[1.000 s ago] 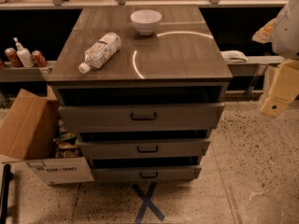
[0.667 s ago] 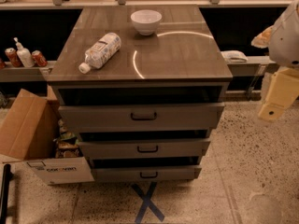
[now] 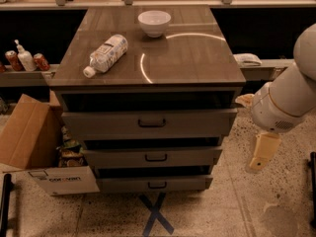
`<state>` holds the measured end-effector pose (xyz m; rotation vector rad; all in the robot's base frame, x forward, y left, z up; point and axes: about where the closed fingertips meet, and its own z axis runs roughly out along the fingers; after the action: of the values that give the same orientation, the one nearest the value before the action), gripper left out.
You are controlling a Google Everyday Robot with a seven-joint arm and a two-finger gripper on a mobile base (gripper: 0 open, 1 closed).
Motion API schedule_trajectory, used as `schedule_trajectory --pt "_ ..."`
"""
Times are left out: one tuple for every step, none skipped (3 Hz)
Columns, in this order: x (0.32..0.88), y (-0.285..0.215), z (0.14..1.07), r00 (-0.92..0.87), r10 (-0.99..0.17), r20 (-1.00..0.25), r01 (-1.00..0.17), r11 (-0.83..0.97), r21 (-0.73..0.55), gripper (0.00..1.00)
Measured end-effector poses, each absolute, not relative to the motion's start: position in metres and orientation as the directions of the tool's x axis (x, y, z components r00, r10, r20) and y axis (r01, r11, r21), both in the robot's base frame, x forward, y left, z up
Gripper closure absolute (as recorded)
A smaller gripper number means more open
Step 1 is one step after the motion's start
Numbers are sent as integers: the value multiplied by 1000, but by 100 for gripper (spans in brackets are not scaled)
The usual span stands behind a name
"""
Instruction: Open bottom drawer
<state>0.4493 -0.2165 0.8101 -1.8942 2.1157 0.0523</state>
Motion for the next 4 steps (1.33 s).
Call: schedule_trajectory --pt "449 -217 810 -85 -966 -245 -977 130 -171 0" --pt "439 -204 776 -18 -975 -221 -989 50 -137 0" --pt "420 -186 715 59 -965 -256 -997 -45 -62 0" --pt "397 -169 618 73 -925 -372 -994 -99 51 0"
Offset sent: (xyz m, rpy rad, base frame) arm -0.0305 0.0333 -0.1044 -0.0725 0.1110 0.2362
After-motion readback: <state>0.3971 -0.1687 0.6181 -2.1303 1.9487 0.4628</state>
